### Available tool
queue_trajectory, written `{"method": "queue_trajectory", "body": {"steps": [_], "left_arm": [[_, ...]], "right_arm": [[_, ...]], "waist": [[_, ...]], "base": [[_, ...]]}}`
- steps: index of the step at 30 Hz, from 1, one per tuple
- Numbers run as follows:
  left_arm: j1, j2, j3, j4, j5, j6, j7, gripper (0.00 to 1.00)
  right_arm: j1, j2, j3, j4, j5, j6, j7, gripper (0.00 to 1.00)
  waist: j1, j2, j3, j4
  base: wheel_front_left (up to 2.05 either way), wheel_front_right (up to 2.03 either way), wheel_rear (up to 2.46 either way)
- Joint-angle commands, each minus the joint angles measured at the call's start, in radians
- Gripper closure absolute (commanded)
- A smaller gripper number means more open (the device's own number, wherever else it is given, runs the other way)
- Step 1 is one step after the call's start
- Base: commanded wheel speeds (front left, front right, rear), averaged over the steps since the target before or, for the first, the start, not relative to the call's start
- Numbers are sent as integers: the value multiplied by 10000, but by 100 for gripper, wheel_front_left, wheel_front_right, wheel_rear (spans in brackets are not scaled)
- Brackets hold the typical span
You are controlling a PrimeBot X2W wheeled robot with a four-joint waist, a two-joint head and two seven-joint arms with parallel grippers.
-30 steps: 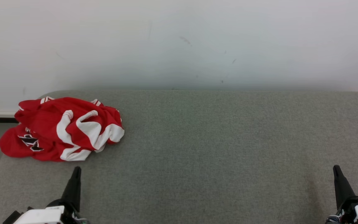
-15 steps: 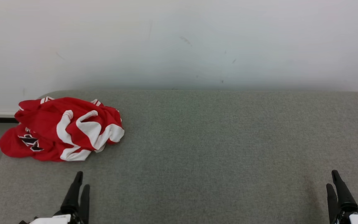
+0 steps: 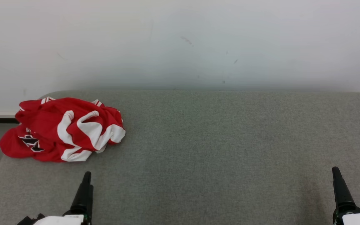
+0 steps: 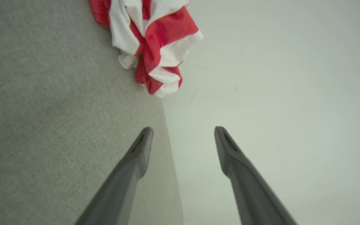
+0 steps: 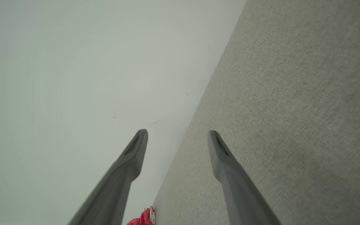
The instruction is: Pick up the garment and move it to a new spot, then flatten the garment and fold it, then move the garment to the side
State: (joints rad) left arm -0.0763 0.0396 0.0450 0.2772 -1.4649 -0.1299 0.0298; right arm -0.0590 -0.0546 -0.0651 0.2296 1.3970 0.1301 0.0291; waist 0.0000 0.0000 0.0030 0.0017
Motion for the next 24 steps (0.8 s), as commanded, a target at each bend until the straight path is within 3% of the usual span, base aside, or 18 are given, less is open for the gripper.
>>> {"method": "queue_trajectory", "body": {"steps": [1, 24], "left_arm": [[-254, 68, -71, -200, 416, 28, -137, 0], [-449, 91, -608, -294, 4427, 193, -981, 0]], "right_arm": [[-85, -145, 75, -254, -580, 3, -128, 0], [-166, -427, 564, -229, -4872, 5, -972, 0]], "waist": [[0, 0, -4, 0], [0, 0, -45, 38]], "base": [[0, 0, 0], [0, 0, 0]]}}
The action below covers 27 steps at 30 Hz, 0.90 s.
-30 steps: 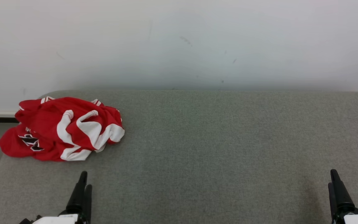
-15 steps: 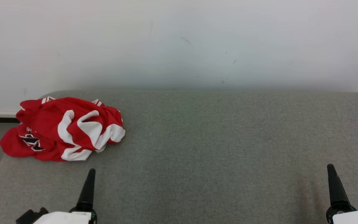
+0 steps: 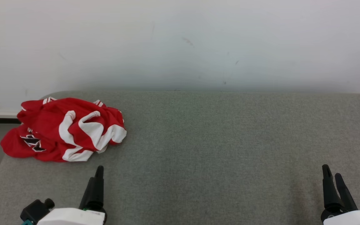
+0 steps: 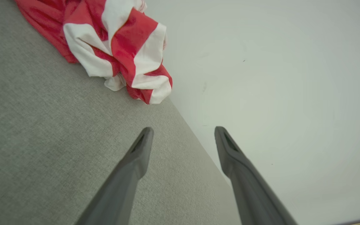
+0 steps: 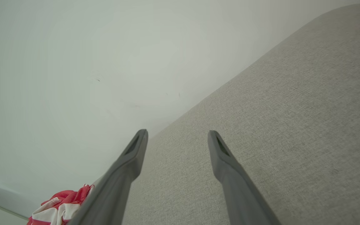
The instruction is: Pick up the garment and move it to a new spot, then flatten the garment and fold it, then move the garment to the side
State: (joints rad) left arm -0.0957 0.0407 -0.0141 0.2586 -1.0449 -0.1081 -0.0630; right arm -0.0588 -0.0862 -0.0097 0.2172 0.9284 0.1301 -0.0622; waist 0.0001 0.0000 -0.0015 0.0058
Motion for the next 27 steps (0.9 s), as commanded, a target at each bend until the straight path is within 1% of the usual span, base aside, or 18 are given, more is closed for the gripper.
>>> {"method": "queue_trajectory", "body": {"steps": [1, 13, 27], "left_arm": [[-267, 80, -33, -100, 416, -35, -82, 0], [-294, 123, -194, 14, 2803, -147, -476, 0], [-221, 296, -243, 196, 5043, -157, -857, 0]], "right_arm": [[-191, -131, 39, -87, -340, 5, -93, 0], [-302, -288, 266, 171, -2062, 6, -473, 0], [-359, -383, 475, 467, -3733, 7, -864, 0]], "waist": [[0, 0, -3, -1], [-1, 0, -74, 30], [-1, 0, -137, 49]], "base": [[0, 0, 0], [0, 0, 0], [0, 0, 0]]}}
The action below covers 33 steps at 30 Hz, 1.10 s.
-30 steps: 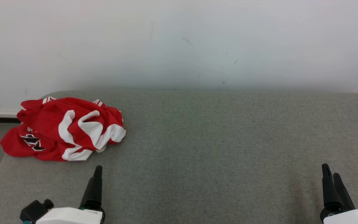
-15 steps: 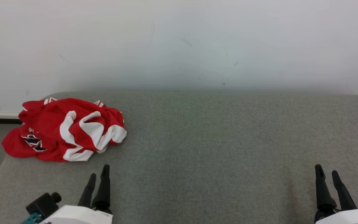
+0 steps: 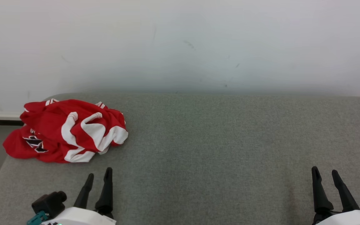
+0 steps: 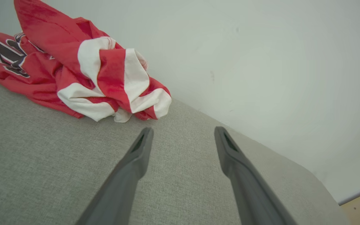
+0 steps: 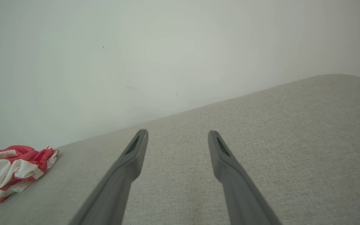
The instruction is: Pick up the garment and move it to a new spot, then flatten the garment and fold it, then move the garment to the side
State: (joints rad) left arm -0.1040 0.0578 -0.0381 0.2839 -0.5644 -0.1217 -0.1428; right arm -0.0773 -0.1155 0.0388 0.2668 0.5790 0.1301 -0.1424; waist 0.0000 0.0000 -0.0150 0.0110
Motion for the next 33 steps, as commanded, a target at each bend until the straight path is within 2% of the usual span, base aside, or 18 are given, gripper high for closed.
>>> {"method": "queue_trajectory", "body": {"steps": [1, 20, 33], "left_arm": [[-130, 144, -28, -55, 404, -20, -92, 0], [136, 328, -98, -129, 2509, 73, -543, 0], [272, 309, -189, -43, 3622, 55, -833, 0]], "right_arm": [[-175, -90, -19, -6, -344, 7, -95, 0], [-164, -108, 92, 543, -1967, 7, -566, 0], [-90, -152, -248, 814, -2888, 8, -823, 0]], "waist": [[0, 0, -9, -7], [0, 0, -128, 19], [0, 0, -179, -73]], "base": [[0, 0, 0], [0, 0, 0], [0, 0, 0]]}}
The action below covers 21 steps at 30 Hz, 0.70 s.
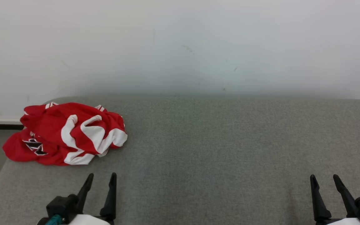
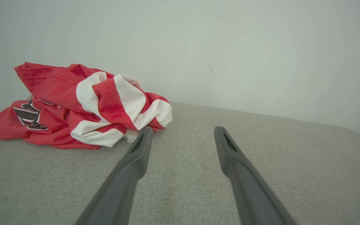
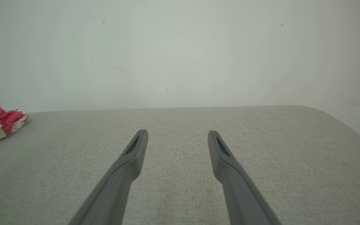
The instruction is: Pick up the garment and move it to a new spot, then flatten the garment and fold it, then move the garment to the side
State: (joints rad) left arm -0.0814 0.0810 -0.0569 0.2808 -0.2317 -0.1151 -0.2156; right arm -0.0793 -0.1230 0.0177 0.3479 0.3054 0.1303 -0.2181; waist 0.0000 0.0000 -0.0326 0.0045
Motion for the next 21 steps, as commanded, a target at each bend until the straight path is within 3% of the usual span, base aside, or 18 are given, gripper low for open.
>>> {"method": "queue_trajectory", "body": {"steps": [1, 21], "left_arm": [[49, 79, -1, -3, 354, -12, -110, 0], [152, 93, 25, 467, 1715, -57, -485, 0]], "right_arm": [[-66, -73, -46, 32, -216, 6, -83, 0], [59, -65, -7, 376, -1232, 7, -461, 0]], "waist": [[0, 0, -7, -16], [0, 0, -175, 28]], "base": [[0, 0, 0], [0, 0, 0]]}}
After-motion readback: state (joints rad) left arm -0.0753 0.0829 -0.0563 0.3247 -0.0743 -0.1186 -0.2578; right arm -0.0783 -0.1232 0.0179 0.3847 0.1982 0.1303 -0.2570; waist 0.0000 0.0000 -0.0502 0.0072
